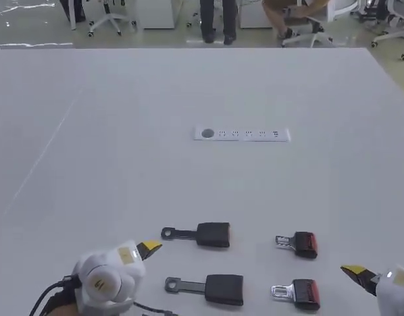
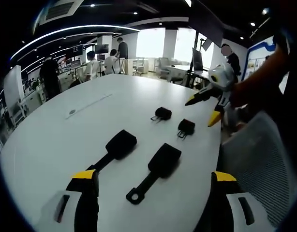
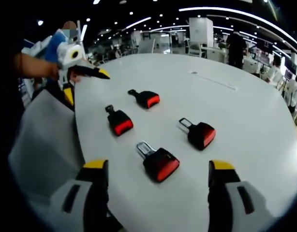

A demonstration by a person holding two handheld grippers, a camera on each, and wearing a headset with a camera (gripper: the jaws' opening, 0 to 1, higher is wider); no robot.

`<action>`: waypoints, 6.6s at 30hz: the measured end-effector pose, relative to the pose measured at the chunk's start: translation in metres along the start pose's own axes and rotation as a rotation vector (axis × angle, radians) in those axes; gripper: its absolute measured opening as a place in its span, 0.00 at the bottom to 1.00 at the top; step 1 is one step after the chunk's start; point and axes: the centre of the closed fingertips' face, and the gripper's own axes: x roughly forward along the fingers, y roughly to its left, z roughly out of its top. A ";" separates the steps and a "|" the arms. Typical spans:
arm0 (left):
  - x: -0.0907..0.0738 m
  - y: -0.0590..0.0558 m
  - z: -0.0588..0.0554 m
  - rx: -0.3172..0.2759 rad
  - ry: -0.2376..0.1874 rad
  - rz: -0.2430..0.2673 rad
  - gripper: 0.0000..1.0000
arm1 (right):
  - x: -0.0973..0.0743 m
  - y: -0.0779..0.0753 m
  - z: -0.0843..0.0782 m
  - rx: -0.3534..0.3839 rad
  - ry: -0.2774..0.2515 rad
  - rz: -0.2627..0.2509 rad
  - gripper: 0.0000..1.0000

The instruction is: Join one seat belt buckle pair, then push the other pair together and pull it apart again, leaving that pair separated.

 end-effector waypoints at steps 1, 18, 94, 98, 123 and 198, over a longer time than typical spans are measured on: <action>0.001 0.000 -0.001 0.007 0.005 -0.004 0.98 | 0.001 0.000 -0.001 -0.007 0.007 0.004 0.87; 0.039 -0.010 0.001 0.192 0.085 -0.133 0.85 | 0.021 0.000 -0.004 -0.125 0.092 0.147 0.77; 0.102 -0.018 -0.035 0.414 0.290 -0.321 0.32 | 0.069 0.028 -0.008 -0.405 0.272 0.327 0.35; 0.102 -0.019 -0.036 0.415 0.292 -0.321 0.32 | 0.075 0.035 -0.002 -0.409 0.251 0.347 0.35; 0.105 -0.021 -0.038 0.420 0.305 -0.327 0.31 | 0.094 0.050 0.010 -0.389 0.198 0.356 0.33; 0.102 -0.018 -0.034 0.461 0.237 -0.374 0.30 | 0.092 0.048 0.011 -0.455 0.127 0.365 0.32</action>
